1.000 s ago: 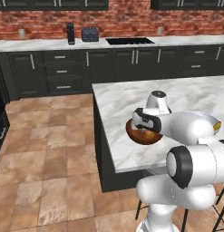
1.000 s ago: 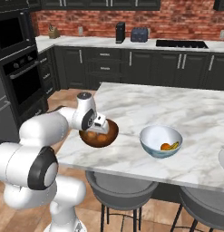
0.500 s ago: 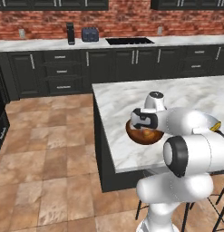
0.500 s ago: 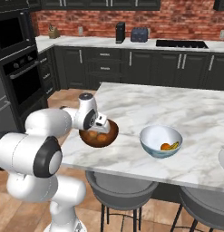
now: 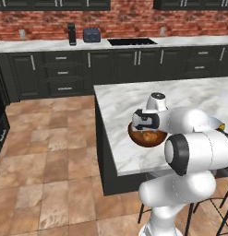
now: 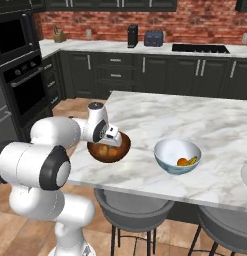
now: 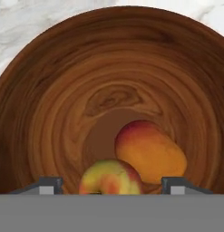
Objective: Take the fruits from the plate on the dining counter and place two fruits in each bowl.
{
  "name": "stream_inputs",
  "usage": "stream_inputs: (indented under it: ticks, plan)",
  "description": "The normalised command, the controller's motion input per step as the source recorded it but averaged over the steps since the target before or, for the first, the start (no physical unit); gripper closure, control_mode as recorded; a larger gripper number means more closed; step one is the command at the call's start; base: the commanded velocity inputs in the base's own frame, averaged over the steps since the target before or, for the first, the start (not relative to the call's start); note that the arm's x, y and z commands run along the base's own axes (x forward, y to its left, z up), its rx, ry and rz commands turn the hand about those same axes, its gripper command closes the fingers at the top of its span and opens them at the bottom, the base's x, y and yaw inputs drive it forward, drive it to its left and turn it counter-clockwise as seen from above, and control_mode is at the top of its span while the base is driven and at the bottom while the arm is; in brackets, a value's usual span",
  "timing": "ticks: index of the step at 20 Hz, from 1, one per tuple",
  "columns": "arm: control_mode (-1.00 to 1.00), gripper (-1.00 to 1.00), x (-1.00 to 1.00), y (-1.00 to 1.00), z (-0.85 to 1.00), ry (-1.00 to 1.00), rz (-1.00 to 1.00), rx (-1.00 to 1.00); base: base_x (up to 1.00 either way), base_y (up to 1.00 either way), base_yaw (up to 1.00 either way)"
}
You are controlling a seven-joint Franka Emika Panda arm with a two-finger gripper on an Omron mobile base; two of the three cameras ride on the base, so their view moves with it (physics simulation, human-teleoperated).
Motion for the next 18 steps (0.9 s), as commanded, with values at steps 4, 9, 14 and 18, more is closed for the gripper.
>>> stream_inputs:
  ticks: [4, 9, 14, 18]
  plan:
    - [-1.0, -1.0, -0.07, -0.12, 0.2, 0.0, 0.0, 0.0, 0.0, 0.0, 0.0]
    - [-1.0, -1.0, -0.53, -0.11, 0.88, 0.0, 0.0, 0.0, 0.0, 0.0, 0.0]
    - [-1.0, -1.0, -0.97, 0.0, 0.95, -0.01, 0.0, -0.01, 0.0, 0.0, 0.0]
    - [-1.0, -1.0, -1.0, -0.02, 0.67, -0.03, 0.0, 0.0, 0.0, 0.0, 0.0]
